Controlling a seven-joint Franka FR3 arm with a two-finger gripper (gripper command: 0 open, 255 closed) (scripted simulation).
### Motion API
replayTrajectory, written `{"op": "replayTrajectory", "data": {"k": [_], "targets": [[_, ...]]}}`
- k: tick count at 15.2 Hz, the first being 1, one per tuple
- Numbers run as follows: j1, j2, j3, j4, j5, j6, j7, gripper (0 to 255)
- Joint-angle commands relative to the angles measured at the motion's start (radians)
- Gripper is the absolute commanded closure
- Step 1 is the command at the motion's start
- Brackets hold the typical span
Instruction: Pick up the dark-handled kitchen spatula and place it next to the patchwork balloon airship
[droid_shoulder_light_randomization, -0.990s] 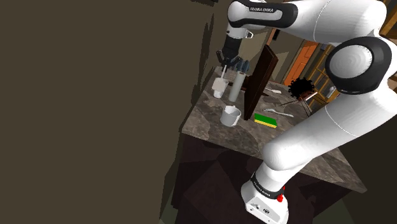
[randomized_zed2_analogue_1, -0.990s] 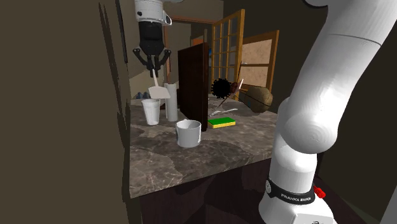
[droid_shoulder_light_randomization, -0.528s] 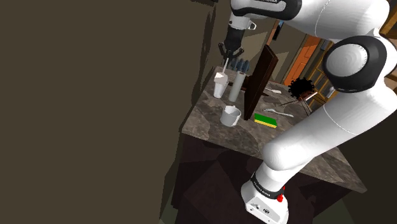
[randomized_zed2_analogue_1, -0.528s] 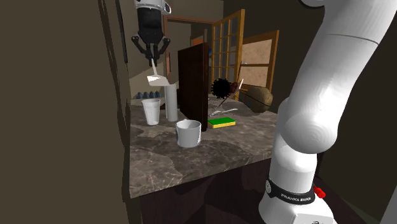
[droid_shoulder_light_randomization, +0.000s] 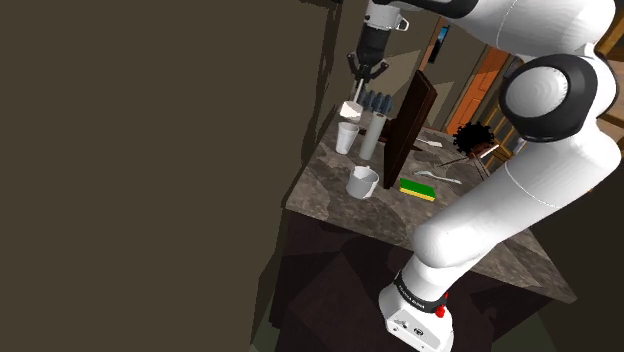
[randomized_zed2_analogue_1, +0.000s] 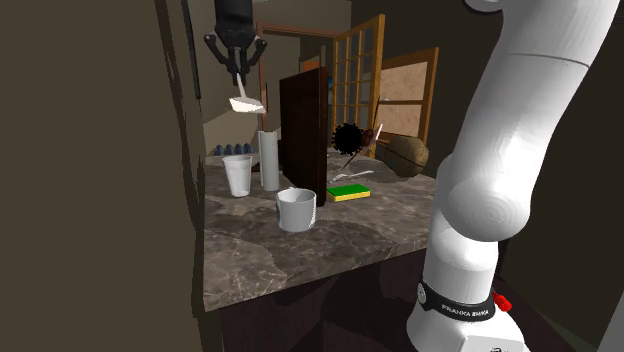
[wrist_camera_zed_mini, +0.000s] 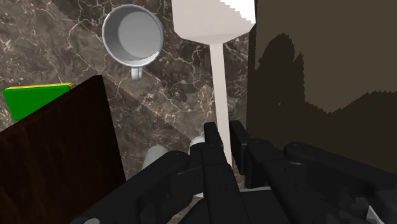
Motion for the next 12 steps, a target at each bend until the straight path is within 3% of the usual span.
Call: {"op": "replayTrajectory", "data": {"k": [1, 12], "targets": [[0.0, 0.012, 0.0, 0.041, -0.001, -0.03, -0.001, 255], [0.0, 0.099, 0.003, 0.298, -0.005, -0.2, -0.005, 255]]}}
